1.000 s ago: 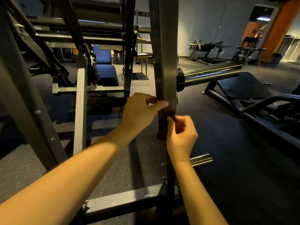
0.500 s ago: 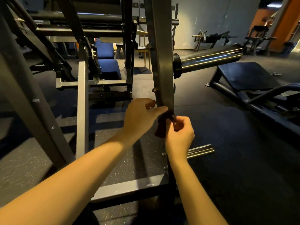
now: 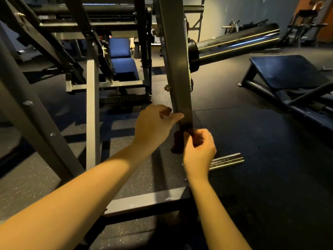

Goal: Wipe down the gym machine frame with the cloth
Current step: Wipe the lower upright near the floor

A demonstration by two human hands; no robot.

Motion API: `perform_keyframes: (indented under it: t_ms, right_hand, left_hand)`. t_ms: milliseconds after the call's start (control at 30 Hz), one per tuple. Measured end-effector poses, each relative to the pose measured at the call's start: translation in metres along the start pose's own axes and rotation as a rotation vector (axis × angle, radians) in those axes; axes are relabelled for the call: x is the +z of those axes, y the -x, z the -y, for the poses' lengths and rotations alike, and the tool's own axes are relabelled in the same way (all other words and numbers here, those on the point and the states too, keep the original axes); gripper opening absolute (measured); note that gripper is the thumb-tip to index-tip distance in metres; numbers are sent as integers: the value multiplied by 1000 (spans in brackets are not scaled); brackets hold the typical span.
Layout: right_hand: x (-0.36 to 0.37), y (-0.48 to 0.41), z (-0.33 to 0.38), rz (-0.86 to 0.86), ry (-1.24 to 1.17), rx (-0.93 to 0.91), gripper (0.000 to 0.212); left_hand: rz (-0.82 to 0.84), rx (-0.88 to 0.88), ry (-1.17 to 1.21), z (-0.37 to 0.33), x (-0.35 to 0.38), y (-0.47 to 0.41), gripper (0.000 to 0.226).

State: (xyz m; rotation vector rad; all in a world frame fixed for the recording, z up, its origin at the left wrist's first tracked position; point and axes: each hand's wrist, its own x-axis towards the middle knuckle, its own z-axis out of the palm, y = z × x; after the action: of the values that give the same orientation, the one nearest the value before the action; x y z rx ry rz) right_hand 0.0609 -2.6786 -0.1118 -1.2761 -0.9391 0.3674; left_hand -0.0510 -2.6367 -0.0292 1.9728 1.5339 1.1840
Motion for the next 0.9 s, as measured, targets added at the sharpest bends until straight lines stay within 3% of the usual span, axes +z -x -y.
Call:
perform_keyframes:
  t_ms: [67,200,333,433,567,633,767,900]
  right_hand:
    - [1,12,-27,-45,36,77,17]
    - [-1,45,-101,-205,-50,426,29]
    - [2,52,-126,-306,-114,647,22]
    - [8,40,-100,-275,-146,541,17]
    - [13,32,-72,-193,-142,263,11]
    - [11,44,-96,-196,-119,298,12]
    - [3,67,-143,-257,-124,548,21]
    - [14,54,-123,-171,-187,433,15]
  left_hand:
    - [35,24,-28,11,4,4,39]
    - [89,23,-54,44,23,9,56]
    - [172,60,-92,53,36,14,63]
    - [177,81,-104,60,36,11,67]
    - [160,109,-89,63,42,7,69]
    - [150,134,-90,62,44,4,72]
    - [143,150,-83,66,45,0,92]
    - [161,139,-28,72,47,-2,103]
